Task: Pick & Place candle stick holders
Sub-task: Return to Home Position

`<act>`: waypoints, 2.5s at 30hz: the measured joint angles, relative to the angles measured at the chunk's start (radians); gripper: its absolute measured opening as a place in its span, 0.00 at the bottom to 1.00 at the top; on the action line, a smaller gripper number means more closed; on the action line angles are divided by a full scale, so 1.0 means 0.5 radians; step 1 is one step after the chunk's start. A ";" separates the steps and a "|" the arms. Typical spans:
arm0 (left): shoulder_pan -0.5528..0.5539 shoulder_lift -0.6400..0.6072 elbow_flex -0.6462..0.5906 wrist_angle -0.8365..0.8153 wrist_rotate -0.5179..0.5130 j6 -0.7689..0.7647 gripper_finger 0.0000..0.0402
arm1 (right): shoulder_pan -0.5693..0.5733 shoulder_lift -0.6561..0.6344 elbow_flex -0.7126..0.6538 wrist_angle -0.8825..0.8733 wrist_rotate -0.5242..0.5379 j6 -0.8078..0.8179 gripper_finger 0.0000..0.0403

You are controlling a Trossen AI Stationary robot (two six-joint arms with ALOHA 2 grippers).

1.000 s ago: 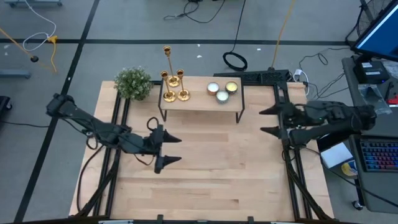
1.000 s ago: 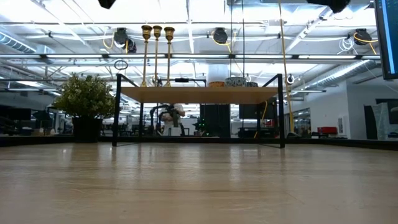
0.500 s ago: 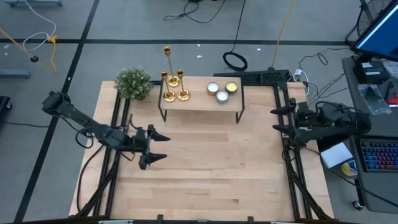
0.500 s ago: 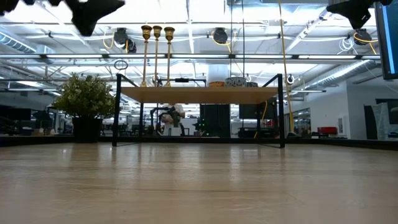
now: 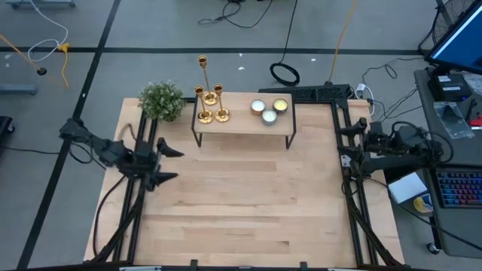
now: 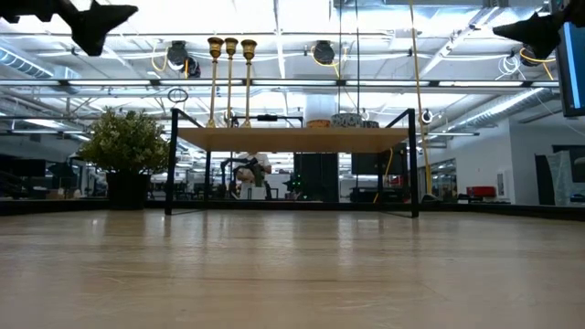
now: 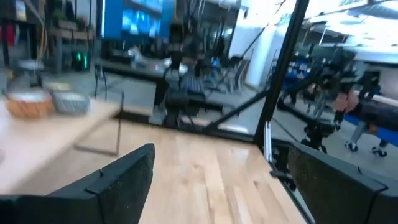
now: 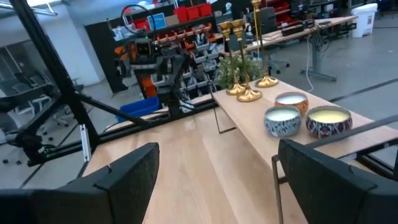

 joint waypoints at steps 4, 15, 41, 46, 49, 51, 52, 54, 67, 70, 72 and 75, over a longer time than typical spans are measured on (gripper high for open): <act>0.000 -0.275 0.002 -0.184 -0.052 0.095 0.91 | 0.000 -0.050 -0.052 -0.006 0.002 0.013 0.80; 0.000 -0.148 -0.143 0.095 -0.051 0.112 0.91 | -0.001 -0.046 -0.464 0.526 -0.005 0.025 0.80; 0.128 -0.524 -0.524 0.168 0.000 0.193 0.91 | -0.002 -0.052 -0.438 0.302 0.193 0.045 0.80; 0.139 -0.479 -0.524 0.189 0.016 0.208 0.91 | -0.002 -0.051 -0.662 0.532 0.191 0.100 0.80; 0.139 -0.457 -0.524 0.186 0.016 0.229 0.91 | -0.002 -0.050 -0.838 0.789 0.191 0.059 0.80; 0.139 -0.455 -0.524 0.172 0.015 0.246 0.91 | -0.002 -0.051 -0.941 0.897 0.190 0.069 0.80; 0.139 -0.455 -0.524 0.160 0.005 0.245 0.91 | -0.002 -0.050 -0.979 0.905 0.190 0.100 0.80; 0.139 -0.455 -0.524 0.138 -0.031 0.239 0.91 | -0.003 -0.050 -1.036 0.901 0.197 0.175 0.80; 0.139 -0.455 -0.524 0.041 -0.105 0.193 0.91 | -0.004 -0.051 -1.062 0.907 -0.129 0.165 0.80; 0.139 -0.454 -0.524 0.042 -0.105 0.194 0.91 | -0.004 -0.051 -1.062 0.907 -0.228 0.153 0.80; 0.139 -0.454 -0.524 0.040 -0.105 0.195 0.91 | -0.004 -0.051 -1.062 0.907 -0.226 0.127 0.80; 0.139 -0.454 -0.524 0.042 -0.105 0.195 0.91 | -0.004 -0.051 -1.062 0.907 -0.225 0.018 0.80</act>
